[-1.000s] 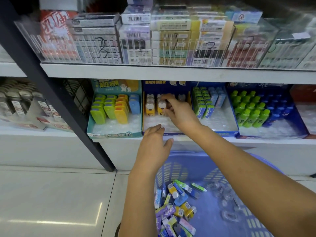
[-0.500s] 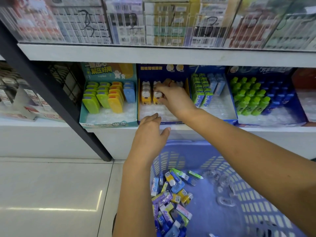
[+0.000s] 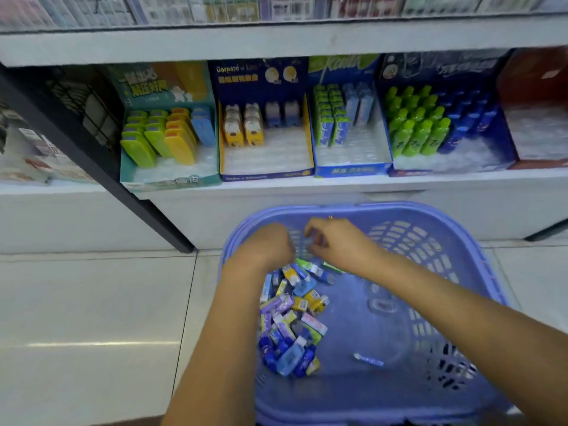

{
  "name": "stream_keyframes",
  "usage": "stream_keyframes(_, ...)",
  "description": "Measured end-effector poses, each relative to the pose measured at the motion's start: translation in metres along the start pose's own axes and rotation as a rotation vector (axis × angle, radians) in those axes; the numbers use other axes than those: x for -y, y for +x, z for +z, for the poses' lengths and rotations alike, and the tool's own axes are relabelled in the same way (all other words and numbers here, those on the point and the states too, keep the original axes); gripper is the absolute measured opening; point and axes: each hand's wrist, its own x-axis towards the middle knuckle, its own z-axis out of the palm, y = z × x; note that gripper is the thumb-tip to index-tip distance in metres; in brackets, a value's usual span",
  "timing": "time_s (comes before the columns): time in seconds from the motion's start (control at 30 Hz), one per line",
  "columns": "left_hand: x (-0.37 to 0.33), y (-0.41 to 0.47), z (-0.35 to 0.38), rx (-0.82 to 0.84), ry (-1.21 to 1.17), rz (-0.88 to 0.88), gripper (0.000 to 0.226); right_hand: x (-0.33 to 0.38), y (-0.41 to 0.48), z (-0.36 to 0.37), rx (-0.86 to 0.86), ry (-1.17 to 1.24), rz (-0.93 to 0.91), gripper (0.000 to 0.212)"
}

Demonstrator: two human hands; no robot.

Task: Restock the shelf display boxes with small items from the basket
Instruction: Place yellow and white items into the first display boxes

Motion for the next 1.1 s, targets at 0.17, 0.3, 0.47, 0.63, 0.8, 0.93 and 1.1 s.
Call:
stream_keyframes(0.17, 0.003, -0.003, 0.098, 0.486, 0.21, -0.038, 0.02, -0.054, -0.032, 0.078, 0.579, -0.102, 0.145, 0.042)
stream_keyframes(0.3, 0.015, -0.01, 0.149, 0.589, 0.317, -0.06, 0.055, -0.071, -0.044, 0.112, 0.715, -0.101, 0.124, 0.047)
stream_keyframes(0.47, 0.009, -0.009, 0.166, 0.465, 0.476, 0.014, 0.056, -0.064, -0.046, 0.133, 0.718, 0.077, 0.116, 0.034)
stream_keyframes(0.63, 0.009, -0.005, 0.17, 0.431, 0.45, 0.018, 0.044, -0.051, -0.04, 0.152, 0.7, 0.077, 0.244, 0.023)
stream_keyframes(0.8, 0.014, 0.002, 0.169, 0.47, 0.411, -0.032, 0.047, -0.054, -0.041, 0.153, 0.726, 0.24, 0.349, 0.029)
stream_keyframes(0.93, 0.02, 0.005, 0.166, 0.435, 0.277, -0.061, 0.057, -0.061, -0.041, 0.139, 0.696, 0.322, 0.336, 0.03)
stream_keyframes(1.1, 0.017, 0.004, 0.154, 0.493, 0.131, -0.046, 0.037, -0.077, -0.038, 0.098, 0.537, 0.544, 0.462, 0.021)
